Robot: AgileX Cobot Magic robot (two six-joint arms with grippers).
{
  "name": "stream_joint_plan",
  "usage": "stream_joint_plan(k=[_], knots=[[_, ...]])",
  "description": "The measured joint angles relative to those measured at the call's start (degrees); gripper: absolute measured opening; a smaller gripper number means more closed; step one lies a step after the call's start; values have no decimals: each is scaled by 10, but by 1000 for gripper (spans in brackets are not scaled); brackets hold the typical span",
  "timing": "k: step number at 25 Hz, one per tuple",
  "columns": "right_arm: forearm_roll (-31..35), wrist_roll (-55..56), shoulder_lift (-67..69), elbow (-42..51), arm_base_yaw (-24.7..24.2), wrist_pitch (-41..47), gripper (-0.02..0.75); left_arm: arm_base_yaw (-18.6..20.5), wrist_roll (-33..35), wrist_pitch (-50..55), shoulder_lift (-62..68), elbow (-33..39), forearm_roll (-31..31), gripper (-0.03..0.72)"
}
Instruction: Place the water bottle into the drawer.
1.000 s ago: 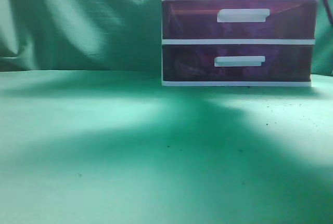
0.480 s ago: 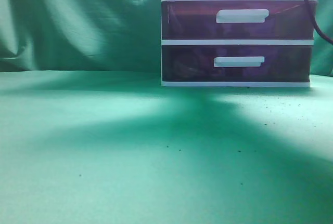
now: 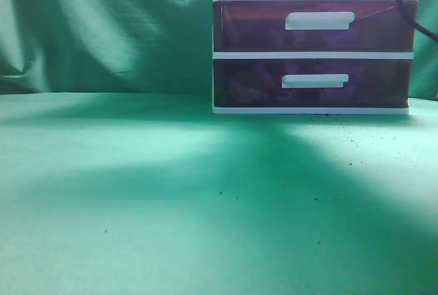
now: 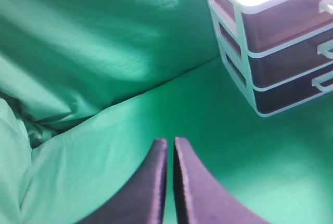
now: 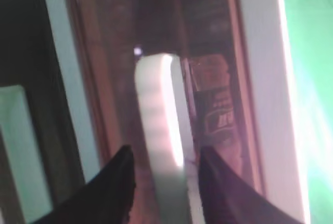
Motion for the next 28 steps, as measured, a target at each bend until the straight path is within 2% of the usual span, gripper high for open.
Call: stream_joint_plan(k=[2,9,14,17,20,24,26,28], knots=[[1,20,-10,-1,1,32,272,0,-1,0,0,0,0,0],[16,45,-62,-1,22,141,272,0,-1,0,0,0,0,0],[46,47,-103,-1,42,184,272,0,-1,0,-7,0,-16,0],[62,48,-146,-1,57,241,272,0,22,-4,-32,3,-62,0],[105,72,-201,-1,77,344,272,0,54,-40,-88,48,-120,0],[198,146,-282,-1,86,455,67,0,60,-83,-195,169,-179,0],[225,200,-318,-1,86,495,0,0,61,-97,-252,229,-210,0],[234,254,-349,-1,86,530,0,0,61,-114,-304,280,-244,0]])
